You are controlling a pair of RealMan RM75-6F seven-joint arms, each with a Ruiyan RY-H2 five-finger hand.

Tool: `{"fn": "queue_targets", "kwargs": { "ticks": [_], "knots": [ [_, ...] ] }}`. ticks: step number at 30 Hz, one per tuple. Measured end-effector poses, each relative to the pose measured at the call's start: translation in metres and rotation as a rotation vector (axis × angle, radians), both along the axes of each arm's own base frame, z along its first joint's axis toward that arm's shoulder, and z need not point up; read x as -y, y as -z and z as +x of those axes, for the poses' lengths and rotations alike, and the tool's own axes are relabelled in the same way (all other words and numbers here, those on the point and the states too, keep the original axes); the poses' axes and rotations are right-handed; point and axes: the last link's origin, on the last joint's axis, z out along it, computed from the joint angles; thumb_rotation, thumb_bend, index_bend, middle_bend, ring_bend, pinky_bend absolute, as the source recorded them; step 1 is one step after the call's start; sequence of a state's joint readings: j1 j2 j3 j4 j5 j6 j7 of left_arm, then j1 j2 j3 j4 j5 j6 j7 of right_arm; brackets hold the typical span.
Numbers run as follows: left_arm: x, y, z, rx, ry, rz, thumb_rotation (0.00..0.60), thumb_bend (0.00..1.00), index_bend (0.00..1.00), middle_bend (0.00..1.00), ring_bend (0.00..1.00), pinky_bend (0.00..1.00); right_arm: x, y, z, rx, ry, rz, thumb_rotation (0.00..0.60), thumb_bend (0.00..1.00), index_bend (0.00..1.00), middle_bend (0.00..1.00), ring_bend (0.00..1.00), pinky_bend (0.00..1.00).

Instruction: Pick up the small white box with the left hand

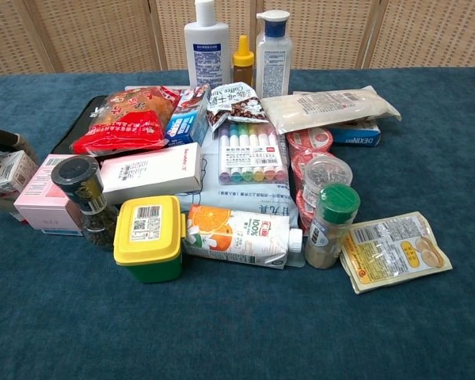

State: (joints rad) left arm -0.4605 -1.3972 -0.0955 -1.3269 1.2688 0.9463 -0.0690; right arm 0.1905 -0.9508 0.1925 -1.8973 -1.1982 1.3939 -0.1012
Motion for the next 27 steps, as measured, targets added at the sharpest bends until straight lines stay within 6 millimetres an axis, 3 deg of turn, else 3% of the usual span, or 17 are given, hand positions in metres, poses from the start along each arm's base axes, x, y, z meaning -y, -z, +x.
{"fn": "queue_targets", "kwargs": {
  "ticks": [9, 17, 27],
  "knots": [
    [0.009, -0.026, -0.004, 0.070, -0.008, 0.077, 0.600, 0.16, 0.57, 0.74, 0.82, 0.40, 0.004, 0.006, 0.001, 0.013, -0.014, 0.019, 0.600, 0.16, 0.00, 0.13, 0.03, 0.00],
    [0.015, -0.076, 0.010, 0.179, 0.022, 0.175, 0.600, 0.16, 0.56, 0.74, 0.82, 0.39, 0.006, 0.011, -0.001, 0.024, -0.021, 0.032, 0.600, 0.16, 0.00, 0.13, 0.03, 0.00],
    [0.014, -0.135, 0.041, 0.348, 0.125, 0.332, 0.600, 0.16, 0.57, 0.74, 0.82, 0.38, 0.004, 0.013, -0.007, 0.031, -0.006, 0.039, 0.600, 0.16, 0.00, 0.13, 0.03, 0.00]
  ]
}}
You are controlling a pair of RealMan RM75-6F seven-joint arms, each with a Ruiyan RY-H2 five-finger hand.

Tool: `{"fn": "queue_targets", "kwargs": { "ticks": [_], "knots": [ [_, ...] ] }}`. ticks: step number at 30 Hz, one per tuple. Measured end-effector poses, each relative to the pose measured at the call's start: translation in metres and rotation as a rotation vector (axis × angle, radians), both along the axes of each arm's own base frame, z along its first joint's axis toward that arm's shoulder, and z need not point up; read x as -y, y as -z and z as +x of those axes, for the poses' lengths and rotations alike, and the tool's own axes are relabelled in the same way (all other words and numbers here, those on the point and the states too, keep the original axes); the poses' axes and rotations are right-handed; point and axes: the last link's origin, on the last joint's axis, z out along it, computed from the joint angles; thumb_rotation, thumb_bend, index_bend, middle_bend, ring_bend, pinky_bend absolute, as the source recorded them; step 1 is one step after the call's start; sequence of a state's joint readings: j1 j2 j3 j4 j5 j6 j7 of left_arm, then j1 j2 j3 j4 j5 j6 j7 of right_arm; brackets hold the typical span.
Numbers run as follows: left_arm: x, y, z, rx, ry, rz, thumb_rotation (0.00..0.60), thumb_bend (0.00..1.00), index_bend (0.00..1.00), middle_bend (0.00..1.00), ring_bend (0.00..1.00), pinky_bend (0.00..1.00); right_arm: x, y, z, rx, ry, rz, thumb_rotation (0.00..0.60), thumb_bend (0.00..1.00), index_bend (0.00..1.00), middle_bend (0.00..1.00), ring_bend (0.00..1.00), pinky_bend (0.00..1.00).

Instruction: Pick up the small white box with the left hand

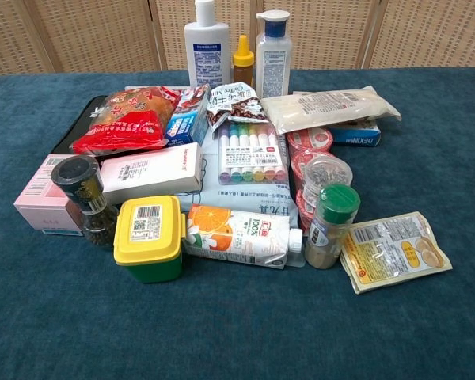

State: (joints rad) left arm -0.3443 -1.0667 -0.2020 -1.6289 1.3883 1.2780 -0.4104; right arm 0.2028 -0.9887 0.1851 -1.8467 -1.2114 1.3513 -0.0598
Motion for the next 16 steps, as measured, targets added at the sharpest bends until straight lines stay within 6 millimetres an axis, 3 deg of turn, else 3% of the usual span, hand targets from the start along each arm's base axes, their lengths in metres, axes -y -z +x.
{"fn": "queue_targets", "kwargs": {
  "ticks": [9, 16],
  "knots": [
    [-0.006, -0.035, 0.029, 0.133, 0.120, 0.152, 0.600, 0.16, 0.56, 0.74, 0.81, 0.36, 0.003, 0.005, -0.005, 0.007, 0.014, 0.014, 0.600, 0.16, 0.00, 0.13, 0.03, 0.00],
    [-0.012, -0.038, 0.039, 0.144, 0.145, 0.163, 0.600, 0.16, 0.56, 0.74, 0.81, 0.36, 0.006, 0.007, -0.007, 0.009, 0.020, 0.015, 0.600, 0.16, 0.00, 0.13, 0.03, 0.00]
  ]
}}
